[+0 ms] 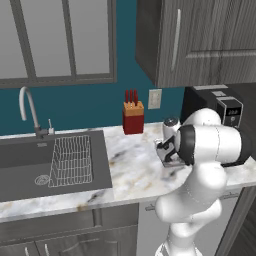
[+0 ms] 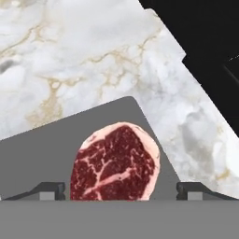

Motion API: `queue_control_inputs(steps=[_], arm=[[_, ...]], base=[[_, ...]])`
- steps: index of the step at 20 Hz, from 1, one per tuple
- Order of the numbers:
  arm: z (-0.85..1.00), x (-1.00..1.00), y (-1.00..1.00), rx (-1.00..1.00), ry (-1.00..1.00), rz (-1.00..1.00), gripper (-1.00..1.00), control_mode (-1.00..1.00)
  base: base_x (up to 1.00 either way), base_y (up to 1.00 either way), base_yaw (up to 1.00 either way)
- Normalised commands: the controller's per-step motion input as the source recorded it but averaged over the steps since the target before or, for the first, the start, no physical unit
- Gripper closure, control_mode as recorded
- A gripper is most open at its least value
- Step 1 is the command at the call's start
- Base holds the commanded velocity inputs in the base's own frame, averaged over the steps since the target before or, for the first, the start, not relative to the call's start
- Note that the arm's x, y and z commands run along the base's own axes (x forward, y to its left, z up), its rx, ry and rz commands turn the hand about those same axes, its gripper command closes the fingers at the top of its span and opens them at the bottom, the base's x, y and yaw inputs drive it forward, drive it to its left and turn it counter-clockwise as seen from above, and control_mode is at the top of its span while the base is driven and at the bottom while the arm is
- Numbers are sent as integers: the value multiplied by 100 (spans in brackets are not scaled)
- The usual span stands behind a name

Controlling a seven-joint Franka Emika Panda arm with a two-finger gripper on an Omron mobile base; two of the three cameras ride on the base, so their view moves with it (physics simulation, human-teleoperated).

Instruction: Take the steak from the fridge and place it on the digital scale on the counter by the fridge. Wait a few seconds for a reading, then move it to the plate on the dining counter.

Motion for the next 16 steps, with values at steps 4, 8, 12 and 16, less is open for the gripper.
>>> queue_control_inputs(steps=[4,8,12,16], arm=[[68,-61,0,1,-23,0,-100,-100],[87,-45,0,5,-20,0,-100,-100],[58,-11,0,6,-6,0,-100,-100],[40,0,0,9,0,0,-100,-100]], base=[[0,0,0],[0,0,0],[0,0,0],[0,0,0]])
